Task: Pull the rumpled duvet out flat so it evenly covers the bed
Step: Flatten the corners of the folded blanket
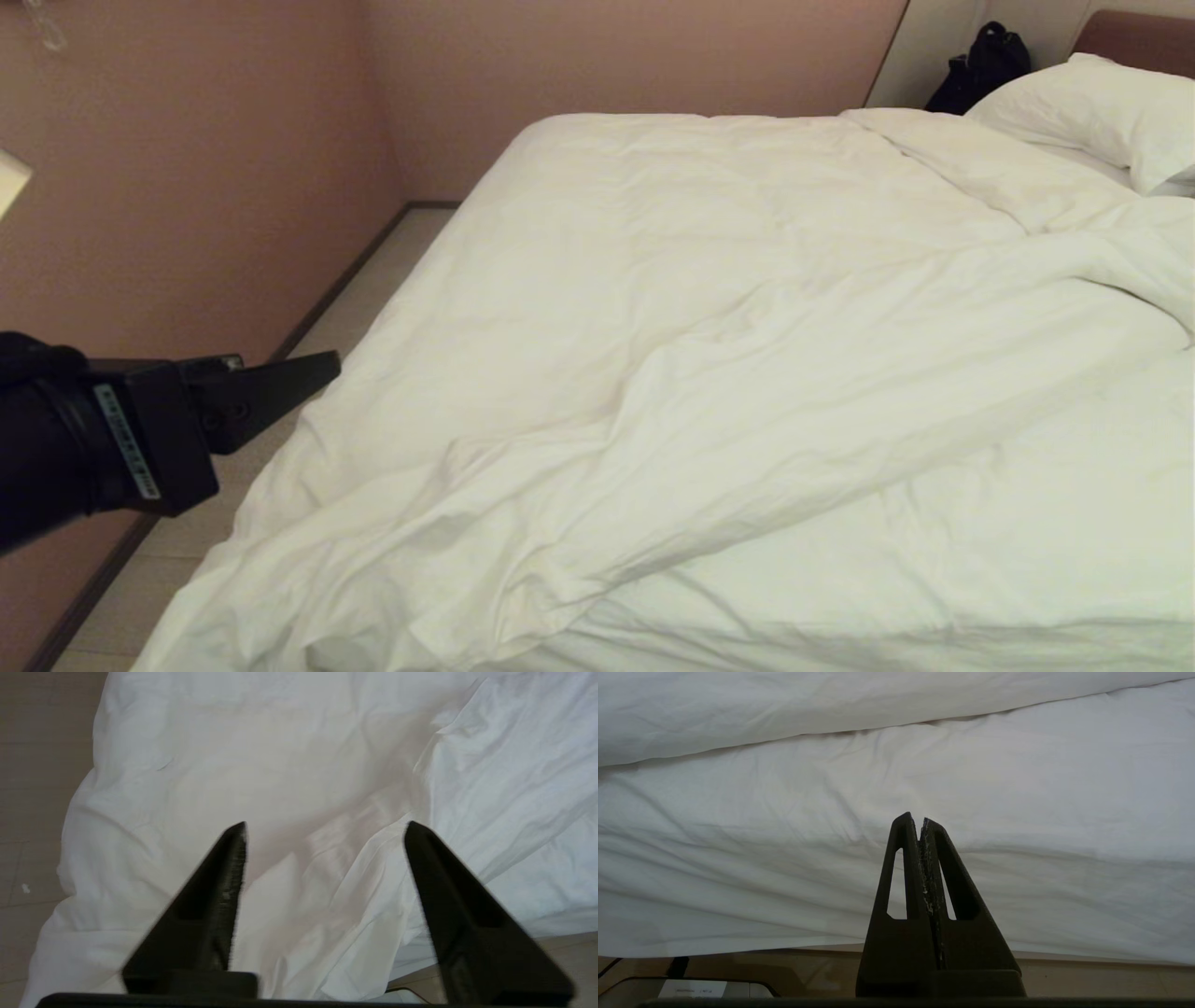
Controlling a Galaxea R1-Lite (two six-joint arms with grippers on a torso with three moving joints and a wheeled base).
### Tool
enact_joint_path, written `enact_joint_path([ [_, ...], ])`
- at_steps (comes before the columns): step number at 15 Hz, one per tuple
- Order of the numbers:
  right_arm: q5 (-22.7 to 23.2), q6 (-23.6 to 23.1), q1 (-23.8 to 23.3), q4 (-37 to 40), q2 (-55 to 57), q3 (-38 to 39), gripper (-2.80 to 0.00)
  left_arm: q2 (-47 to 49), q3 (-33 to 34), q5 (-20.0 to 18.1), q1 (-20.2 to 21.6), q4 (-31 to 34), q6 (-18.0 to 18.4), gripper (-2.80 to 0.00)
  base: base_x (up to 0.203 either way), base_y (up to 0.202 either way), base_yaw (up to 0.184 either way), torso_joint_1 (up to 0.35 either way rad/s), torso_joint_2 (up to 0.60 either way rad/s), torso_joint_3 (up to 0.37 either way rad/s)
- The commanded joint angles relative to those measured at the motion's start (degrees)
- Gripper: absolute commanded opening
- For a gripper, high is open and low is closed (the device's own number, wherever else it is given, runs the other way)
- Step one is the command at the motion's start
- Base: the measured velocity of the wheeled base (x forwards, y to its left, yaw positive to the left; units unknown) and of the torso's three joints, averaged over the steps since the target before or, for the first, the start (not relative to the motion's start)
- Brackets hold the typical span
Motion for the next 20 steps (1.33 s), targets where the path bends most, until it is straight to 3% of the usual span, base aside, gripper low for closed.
enact_joint_path([
  [1, 0.05, -0.05, 0.02, 0.02, 0.07, 0.00, -2.80, 0.90, -0.47, -0.25, 0.04, -0.18, -0.10, -2.80, 0.000, 0.000, 0.000, 0.000, 0.00, 0.000],
  [7, 0.05, -0.05, 0.02, 0.02, 0.07, 0.00, -2.80, 8.89, -3.21, -0.24, 0.42, -1.00, -3.01, -2.80, 0.000, 0.000, 0.000, 0.000, 0.00, 0.000],
  [11, 0.05, -0.05, 0.02, 0.02, 0.07, 0.00, -2.80, 25.68, -9.36, 2.73, 3.08, -1.54, -11.35, -2.80, 0.000, 0.000, 0.000, 0.000, 0.00, 0.000],
  [20, 0.05, -0.05, 0.02, 0.02, 0.07, 0.00, -2.80, 35.42, -9.45, 3.38, 6.24, -1.12, -22.10, -2.80, 0.000, 0.000, 0.000, 0.000, 0.00, 0.000],
])
